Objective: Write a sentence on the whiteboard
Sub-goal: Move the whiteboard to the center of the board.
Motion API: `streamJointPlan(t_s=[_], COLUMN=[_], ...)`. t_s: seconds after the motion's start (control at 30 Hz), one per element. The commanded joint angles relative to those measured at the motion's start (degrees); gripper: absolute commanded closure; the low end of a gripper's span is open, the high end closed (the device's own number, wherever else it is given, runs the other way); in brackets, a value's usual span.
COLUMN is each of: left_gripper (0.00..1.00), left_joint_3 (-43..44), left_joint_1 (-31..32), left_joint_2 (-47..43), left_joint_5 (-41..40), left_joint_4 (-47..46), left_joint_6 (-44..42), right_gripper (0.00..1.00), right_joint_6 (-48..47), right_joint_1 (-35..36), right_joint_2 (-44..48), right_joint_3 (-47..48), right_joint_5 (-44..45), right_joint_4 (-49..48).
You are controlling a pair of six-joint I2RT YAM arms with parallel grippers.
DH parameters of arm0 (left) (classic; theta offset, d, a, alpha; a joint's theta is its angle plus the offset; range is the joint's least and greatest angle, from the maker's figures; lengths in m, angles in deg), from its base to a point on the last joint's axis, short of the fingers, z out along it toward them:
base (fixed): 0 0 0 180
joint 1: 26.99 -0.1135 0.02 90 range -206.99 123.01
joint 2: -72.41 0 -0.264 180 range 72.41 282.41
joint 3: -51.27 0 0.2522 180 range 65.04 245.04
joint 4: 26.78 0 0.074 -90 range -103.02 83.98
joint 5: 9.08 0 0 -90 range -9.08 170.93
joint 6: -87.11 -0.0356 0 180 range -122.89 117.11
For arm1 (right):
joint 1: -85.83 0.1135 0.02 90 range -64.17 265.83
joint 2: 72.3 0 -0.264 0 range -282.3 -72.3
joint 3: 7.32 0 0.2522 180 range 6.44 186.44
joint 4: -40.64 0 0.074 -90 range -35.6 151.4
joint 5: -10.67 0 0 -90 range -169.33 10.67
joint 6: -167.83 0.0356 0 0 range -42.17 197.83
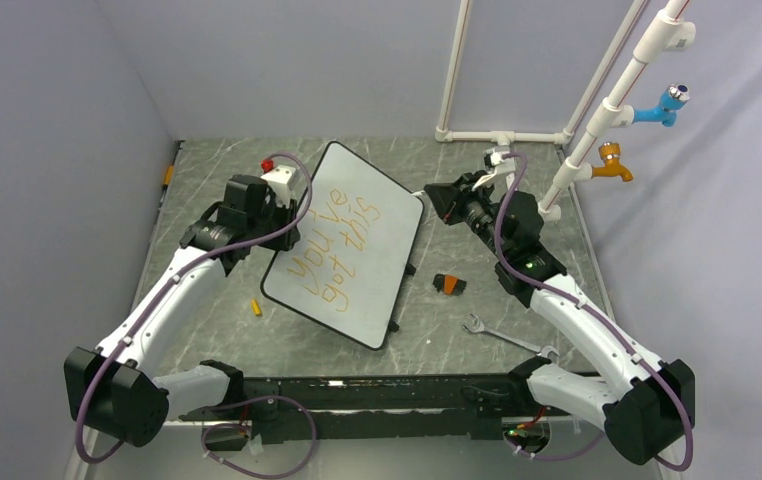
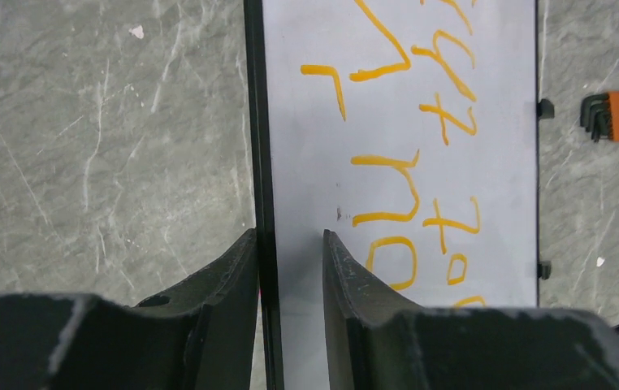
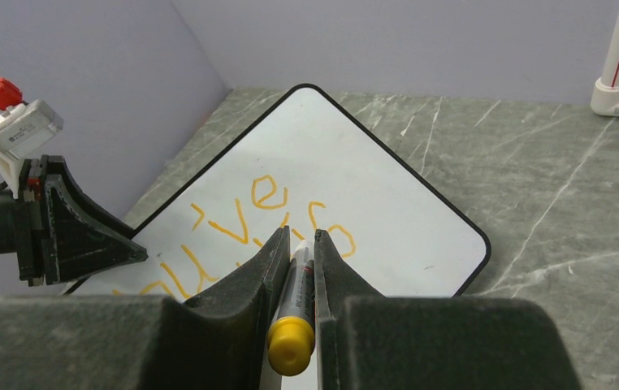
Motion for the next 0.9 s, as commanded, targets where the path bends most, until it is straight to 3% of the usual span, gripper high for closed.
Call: streamJointPlan(t_s=[0.0, 0.6, 0.87], left_gripper=[0.65, 0.57, 0.58], left_joint_3=[0.79, 1.98, 3.23], left_joint_1=[0.8, 0.97, 4.51], left_joint_2=[1.01, 1.56, 4.43], left_joint_5=[1.54, 5.59, 6.25], left_joint_4=[5.72, 4.15, 3.51], left_joint_6=[-3.35, -1.67, -0.58], right_gripper=[1.0, 1.0, 1.0], right_joint_6=[-0.24, -0.9, -1.37], right_joint_1=[0.07, 0.11, 0.1], right_joint_2=[0.06, 1.16, 2.06], right_joint_3=[0.0, -0.6, -1.03], right_joint_5=[0.16, 0.9, 1.3], right_joint_4=[-2.26, -1.82, -1.69])
